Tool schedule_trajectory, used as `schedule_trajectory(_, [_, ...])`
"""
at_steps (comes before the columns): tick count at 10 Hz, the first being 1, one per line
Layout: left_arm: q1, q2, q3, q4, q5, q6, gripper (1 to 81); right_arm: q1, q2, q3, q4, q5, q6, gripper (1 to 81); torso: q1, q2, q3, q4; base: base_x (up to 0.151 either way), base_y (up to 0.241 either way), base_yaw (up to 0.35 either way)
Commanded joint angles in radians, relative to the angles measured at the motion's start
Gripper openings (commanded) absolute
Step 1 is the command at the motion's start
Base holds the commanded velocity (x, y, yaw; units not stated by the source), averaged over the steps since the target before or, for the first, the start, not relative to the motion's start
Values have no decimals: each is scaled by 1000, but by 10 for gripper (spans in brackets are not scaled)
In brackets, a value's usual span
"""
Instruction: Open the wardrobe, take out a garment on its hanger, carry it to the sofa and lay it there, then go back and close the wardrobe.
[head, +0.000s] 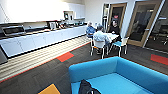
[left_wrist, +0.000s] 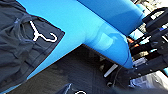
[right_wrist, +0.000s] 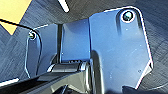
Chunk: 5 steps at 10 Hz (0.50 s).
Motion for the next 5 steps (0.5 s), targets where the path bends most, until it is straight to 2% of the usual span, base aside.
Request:
schedule_trajectory(1, [29,-17,-49,100,-5,7,811,39,3,7,3,-50,-2,811,1,0,0,0,0,0,0])
schedule_trajectory(3, [88,17,-206,91,-17,4,811,38,4,8,2,-52,-2,811,1,0,1,0,0,0,0])
schedule_trajectory(5, [126,32,-328,83,-93,1,811,35,4,8,2,-50,-2,811,1,-1,1,0,0,0,0])
